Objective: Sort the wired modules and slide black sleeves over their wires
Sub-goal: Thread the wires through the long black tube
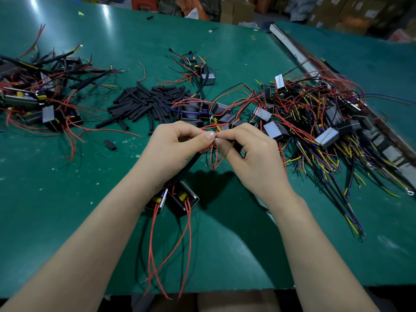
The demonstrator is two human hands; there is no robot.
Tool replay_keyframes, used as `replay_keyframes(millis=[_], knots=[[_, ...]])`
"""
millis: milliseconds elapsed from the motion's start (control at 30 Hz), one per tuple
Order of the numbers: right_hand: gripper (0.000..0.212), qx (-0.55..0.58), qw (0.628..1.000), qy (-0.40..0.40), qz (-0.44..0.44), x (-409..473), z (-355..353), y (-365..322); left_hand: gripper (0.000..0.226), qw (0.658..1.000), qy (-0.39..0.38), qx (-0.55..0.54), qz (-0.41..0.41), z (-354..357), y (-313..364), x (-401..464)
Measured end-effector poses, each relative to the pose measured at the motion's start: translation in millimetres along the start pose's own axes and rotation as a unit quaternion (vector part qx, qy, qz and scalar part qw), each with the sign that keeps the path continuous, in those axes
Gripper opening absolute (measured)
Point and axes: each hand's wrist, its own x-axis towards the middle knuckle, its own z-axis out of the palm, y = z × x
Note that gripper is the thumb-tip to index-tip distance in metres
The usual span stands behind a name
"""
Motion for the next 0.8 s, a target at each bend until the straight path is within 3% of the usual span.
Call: replay_keyframes(millis=[800], knots=[[0.015, 0.000, 1.000, 0.002, -0.002, 0.7, 0.6, -2.3, 0.009, 0.999, 0.000, -0.033, -0.018, 0.1, 4.4, -0.5]])
